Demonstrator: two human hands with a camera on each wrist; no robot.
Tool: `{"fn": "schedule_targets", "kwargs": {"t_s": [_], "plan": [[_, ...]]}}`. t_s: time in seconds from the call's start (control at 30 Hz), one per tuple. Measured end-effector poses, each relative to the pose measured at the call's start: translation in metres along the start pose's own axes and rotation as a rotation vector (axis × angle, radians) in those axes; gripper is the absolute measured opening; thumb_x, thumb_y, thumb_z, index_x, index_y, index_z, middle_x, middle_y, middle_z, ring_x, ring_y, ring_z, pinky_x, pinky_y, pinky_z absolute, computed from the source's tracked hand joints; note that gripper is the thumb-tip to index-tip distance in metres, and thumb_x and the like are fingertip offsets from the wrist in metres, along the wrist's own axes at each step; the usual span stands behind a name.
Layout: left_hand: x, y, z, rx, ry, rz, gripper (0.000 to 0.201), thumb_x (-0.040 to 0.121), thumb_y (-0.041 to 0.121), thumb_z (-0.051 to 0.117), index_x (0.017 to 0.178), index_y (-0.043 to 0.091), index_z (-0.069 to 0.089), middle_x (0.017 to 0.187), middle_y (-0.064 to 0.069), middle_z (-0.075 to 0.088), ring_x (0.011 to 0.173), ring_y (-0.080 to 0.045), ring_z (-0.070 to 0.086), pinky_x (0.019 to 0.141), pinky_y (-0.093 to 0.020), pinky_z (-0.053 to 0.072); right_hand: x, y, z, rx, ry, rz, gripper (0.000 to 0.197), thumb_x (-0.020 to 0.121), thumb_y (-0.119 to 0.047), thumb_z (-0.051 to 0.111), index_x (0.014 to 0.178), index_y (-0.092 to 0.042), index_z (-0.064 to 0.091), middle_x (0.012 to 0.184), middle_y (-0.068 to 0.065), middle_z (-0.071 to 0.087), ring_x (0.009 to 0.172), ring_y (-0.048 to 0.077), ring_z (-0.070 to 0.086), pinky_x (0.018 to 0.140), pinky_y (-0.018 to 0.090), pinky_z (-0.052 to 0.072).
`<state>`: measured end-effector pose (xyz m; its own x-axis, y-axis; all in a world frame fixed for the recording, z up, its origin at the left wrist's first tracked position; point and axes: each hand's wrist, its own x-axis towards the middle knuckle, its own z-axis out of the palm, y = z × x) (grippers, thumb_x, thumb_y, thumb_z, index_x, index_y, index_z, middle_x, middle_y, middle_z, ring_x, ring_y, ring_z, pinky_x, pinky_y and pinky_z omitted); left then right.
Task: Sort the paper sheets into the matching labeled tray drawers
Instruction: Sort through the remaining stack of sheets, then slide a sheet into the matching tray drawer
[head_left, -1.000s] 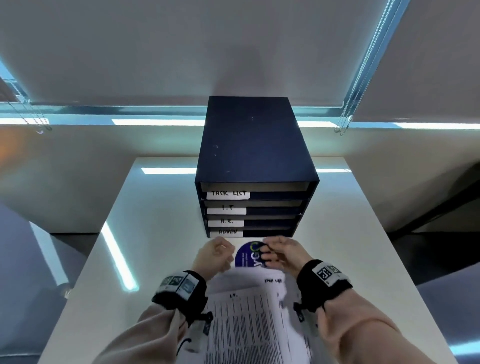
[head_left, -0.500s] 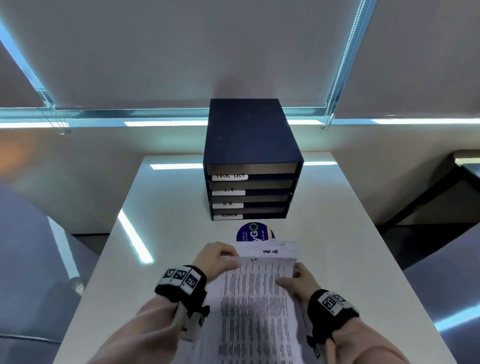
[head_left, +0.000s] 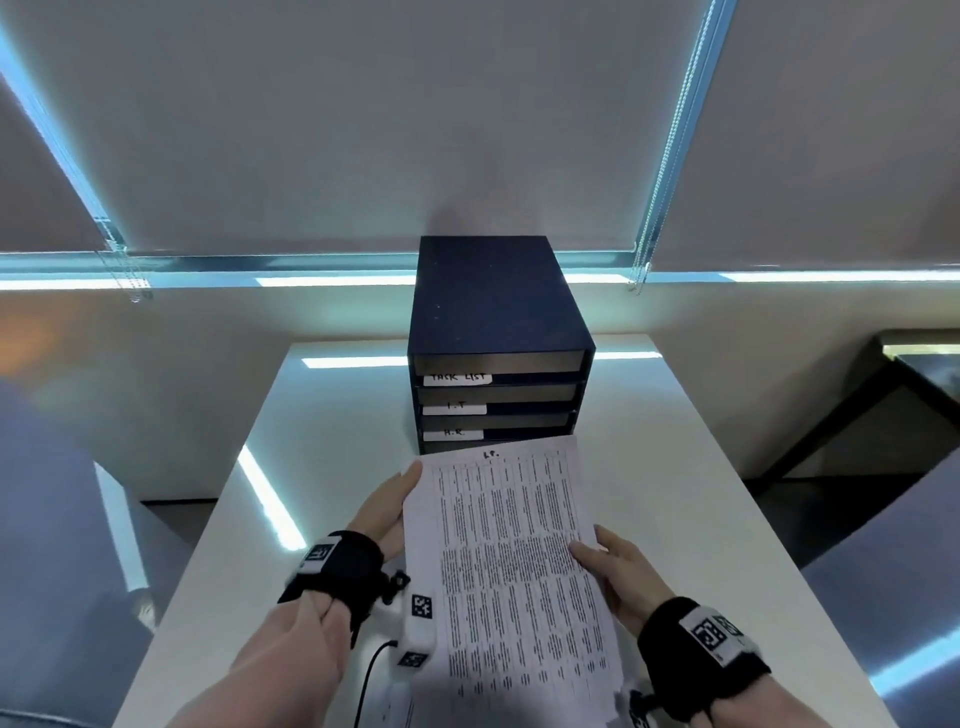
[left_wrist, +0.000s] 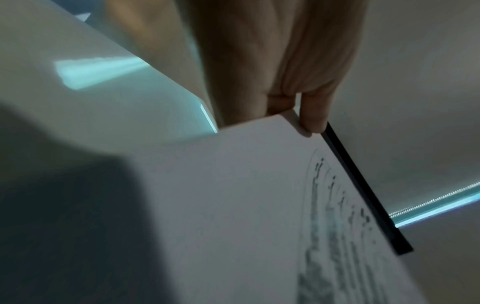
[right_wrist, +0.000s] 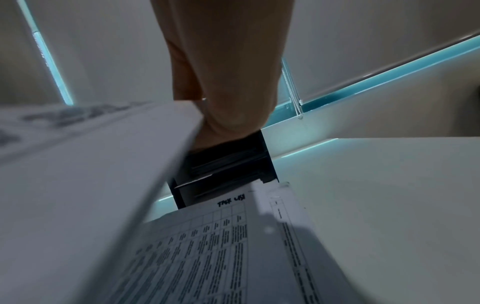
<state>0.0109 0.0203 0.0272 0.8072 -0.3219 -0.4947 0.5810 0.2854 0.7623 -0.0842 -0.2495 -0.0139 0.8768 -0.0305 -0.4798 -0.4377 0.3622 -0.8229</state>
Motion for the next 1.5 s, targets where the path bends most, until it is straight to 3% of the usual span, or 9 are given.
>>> {"fn": "schedule_targets", "kwargs": {"t_s": [0.13,0.37,0.57,0.77,0.97,1.07,1.3,1.4,1.5], "plan": [[0.005,-0.004,-0.008,0.035,0.046,0.002,0.048,0.102,0.032,0.033,0.131,-0.002,0.050,0.124,-0.023,0.061,0.117,-0.036,0.057,0.104,-0.048,0.041,-0.004,-0.002,0.002,-0.029,-0.018,0.010,0.019,0.092,0.003,0.053,0.108,-0.005,0.059,0.092,0.010,0.076,0.086,0.027,0.070,0.068,0.030,0.058],[0.012,-0.002,-0.008,0.038,0.078,0.005,0.045,0.103,0.028,0.033,0.130,-0.004,0.050,0.126,-0.025,0.058,0.114,-0.036,0.057,0.099,-0.046,0.044,-0.002,-0.002,0.004,-0.049,-0.010,0.036,0.024,0.093,-0.001,0.052,0.117,-0.004,0.057,0.105,0.018,0.072,0.088,0.030,0.071,0.073,0.036,0.059],[0.036,0.030,0.001,0.022,0.143,0.039,0.044,0.102,0.025,0.035,0.135,-0.003,0.044,0.131,-0.024,0.055,0.111,-0.035,0.058,0.086,-0.043,0.050,0.005,0.014,-0.005,-0.148,0.031,0.067,0.052,0.089,-0.018,0.061,0.138,-0.020,0.044,0.134,0.009,0.058,0.124,0.028,0.055,0.107,0.052,0.039],[0.051,0.048,0.025,0.112,0.119,-0.036,0.039,0.102,0.011,0.037,0.135,-0.009,0.041,0.132,-0.022,0.053,0.119,-0.035,0.053,0.099,-0.043,0.042,0.025,-0.034,-0.005,-0.061,0.026,0.108,0.033,0.097,0.004,0.042,0.123,-0.011,0.054,0.101,0.012,0.071,0.097,0.030,0.067,0.073,0.040,0.056],[0.057,0.036,0.017,0.184,0.073,-0.074,0.038,0.100,0.024,0.043,0.127,0.000,0.054,0.098,-0.012,0.073,0.085,-0.025,0.069,0.086,-0.043,0.052,0.061,-0.083,0.015,-0.105,0.051,0.075,0.031,0.098,0.004,0.039,0.124,-0.014,0.042,0.107,0.011,0.062,0.100,0.032,0.062,0.071,0.034,0.054],[0.061,0.023,0.004,0.223,0.021,-0.153,0.057,0.091,0.035,0.057,0.133,-0.001,0.043,0.126,-0.009,0.060,0.104,-0.035,0.065,0.090,-0.049,0.052,0.100,-0.107,0.032,-0.168,0.081,0.032,0.033,0.098,0.002,0.039,0.131,-0.002,0.043,0.111,0.017,0.060,0.091,0.030,0.062,0.062,0.032,0.056],[0.095,0.020,0.011,0.133,0.203,-0.018,0.032,0.099,0.025,0.046,0.122,0.003,0.048,0.085,-0.011,0.066,0.038,-0.012,0.052,0.037,-0.018,0.041,0.138,-0.114,0.036,-0.208,0.111,0.036,0.030,0.094,-0.016,0.058,0.122,-0.012,0.049,0.111,0.011,0.060,0.080,0.025,0.063,0.066,0.031,0.051],[0.117,0.030,0.014,0.070,0.274,0.043,0.037,0.098,0.023,0.049,0.128,0.002,0.045,0.092,-0.012,0.064,0.039,-0.010,0.049,0.039,-0.019,0.040,0.148,-0.106,0.026,-0.156,0.134,0.102,0.016,0.089,-0.009,0.063,0.094,-0.012,0.048,0.077,0.012,0.056,0.039,0.012,0.049,0.034,0.018,0.036],[0.137,0.044,0.018,-0.169,0.308,0.108,0.036,0.094,0.004,0.053,0.127,-0.005,0.041,0.098,-0.023,0.064,0.064,-0.021,0.067,0.056,-0.026,0.057,0.166,-0.109,0.035,0.199,0.142,0.108,0.015,0.089,0.005,0.056,0.099,-0.004,0.049,0.072,0.018,0.069,0.051,0.017,0.068,0.042,0.024,0.054]]}}
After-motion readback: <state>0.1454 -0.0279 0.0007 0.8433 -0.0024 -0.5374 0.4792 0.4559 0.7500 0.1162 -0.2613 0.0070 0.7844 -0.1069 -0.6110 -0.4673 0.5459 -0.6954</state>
